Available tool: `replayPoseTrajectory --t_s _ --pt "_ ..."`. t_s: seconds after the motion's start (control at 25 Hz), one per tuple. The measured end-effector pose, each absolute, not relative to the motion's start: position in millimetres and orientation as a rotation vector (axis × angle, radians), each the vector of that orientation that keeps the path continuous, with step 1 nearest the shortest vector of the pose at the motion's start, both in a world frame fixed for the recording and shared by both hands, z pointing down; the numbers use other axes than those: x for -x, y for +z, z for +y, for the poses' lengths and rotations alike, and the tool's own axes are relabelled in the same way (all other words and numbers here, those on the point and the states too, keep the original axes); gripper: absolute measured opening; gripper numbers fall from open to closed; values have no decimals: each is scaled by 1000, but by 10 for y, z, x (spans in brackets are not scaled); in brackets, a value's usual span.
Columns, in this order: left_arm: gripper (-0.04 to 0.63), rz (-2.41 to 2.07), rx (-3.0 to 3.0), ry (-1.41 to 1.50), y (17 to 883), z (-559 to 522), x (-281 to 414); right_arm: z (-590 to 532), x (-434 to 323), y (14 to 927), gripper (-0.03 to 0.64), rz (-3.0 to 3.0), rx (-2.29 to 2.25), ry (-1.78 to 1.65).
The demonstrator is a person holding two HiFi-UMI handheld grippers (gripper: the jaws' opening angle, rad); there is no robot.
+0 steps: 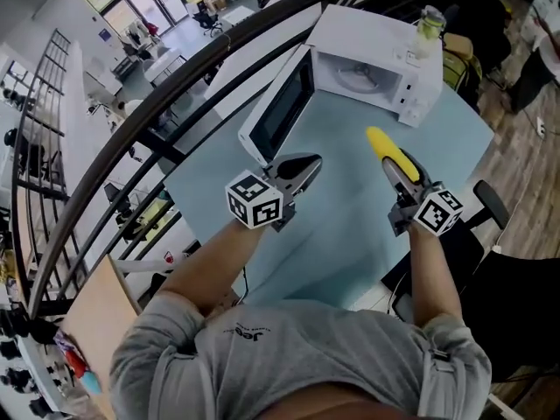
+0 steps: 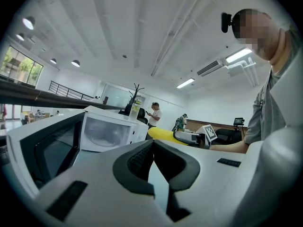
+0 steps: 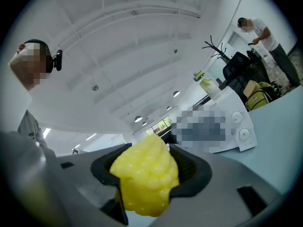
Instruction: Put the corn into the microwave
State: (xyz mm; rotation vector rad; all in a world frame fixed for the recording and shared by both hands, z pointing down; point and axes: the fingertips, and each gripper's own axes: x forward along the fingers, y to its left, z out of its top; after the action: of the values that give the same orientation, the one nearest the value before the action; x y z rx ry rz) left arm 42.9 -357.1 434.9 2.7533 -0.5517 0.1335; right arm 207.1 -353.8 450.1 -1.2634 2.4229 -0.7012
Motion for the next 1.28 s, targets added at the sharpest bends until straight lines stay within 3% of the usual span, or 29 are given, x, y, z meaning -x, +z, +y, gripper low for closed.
replayPoseTrajectory --t_s 1.28 --pt "18 -667 -2745 40 5433 -5303 -1221 -5860 -2178 5752 253 2571 1703 -592"
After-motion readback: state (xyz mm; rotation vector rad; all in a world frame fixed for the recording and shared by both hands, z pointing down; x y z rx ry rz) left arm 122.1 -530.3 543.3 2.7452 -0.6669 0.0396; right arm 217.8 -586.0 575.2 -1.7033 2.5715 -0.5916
